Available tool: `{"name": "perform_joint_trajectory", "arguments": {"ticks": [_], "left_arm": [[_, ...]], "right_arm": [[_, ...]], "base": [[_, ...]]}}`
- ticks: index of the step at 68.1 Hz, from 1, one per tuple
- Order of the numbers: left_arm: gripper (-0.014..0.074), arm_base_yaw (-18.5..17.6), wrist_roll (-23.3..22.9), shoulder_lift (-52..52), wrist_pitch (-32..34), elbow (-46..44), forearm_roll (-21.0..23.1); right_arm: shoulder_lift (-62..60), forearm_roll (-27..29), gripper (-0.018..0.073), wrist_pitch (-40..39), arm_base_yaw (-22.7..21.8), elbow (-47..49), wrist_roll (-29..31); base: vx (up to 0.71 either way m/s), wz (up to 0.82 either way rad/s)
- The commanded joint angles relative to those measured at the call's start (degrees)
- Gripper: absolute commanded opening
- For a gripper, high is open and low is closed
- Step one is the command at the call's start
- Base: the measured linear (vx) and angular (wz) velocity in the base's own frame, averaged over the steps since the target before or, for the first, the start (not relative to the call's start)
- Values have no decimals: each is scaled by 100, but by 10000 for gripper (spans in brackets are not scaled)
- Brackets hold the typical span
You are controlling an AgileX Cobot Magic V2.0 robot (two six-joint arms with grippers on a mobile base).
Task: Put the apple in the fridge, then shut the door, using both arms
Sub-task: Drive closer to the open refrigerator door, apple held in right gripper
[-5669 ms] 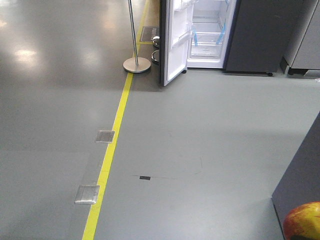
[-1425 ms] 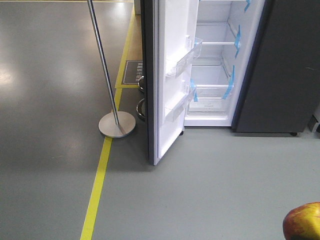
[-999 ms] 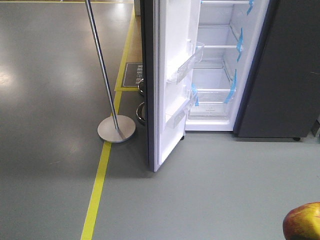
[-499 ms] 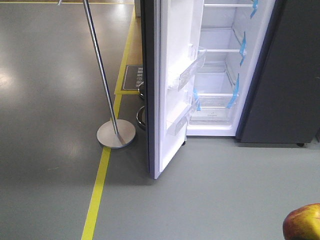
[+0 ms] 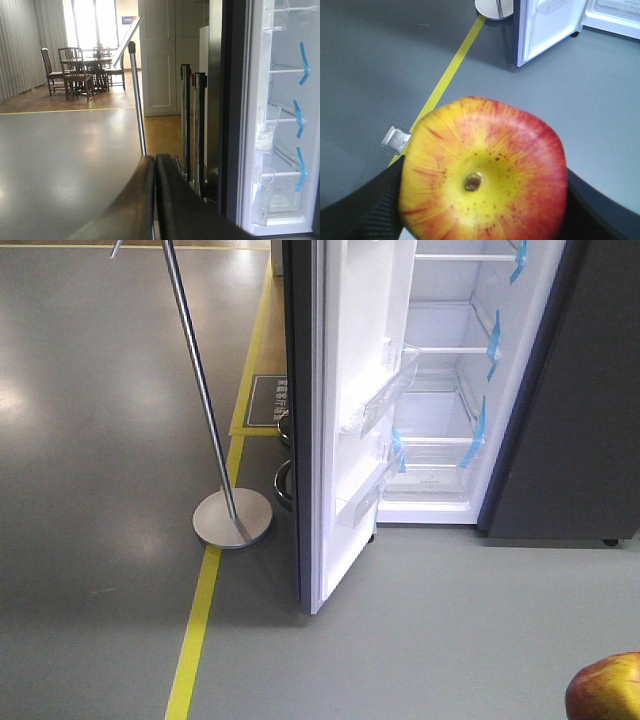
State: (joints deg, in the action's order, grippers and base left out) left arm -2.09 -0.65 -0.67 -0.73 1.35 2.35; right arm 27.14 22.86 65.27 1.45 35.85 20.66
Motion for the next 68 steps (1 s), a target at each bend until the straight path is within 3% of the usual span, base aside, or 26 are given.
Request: {"name": "perform_joint_trajectory", "arguments": {"ticks": [1, 68], "left_arm": [[-6, -24, -16, -72, 441, -97, 49], [-6, -24, -16, -72, 441, -97, 49]], "right_arm": [[42, 145, 160, -269, -19, 135, 65], [42, 145, 160, -269, -19, 135, 65]], "base": [[12, 1], [13, 2]]}}
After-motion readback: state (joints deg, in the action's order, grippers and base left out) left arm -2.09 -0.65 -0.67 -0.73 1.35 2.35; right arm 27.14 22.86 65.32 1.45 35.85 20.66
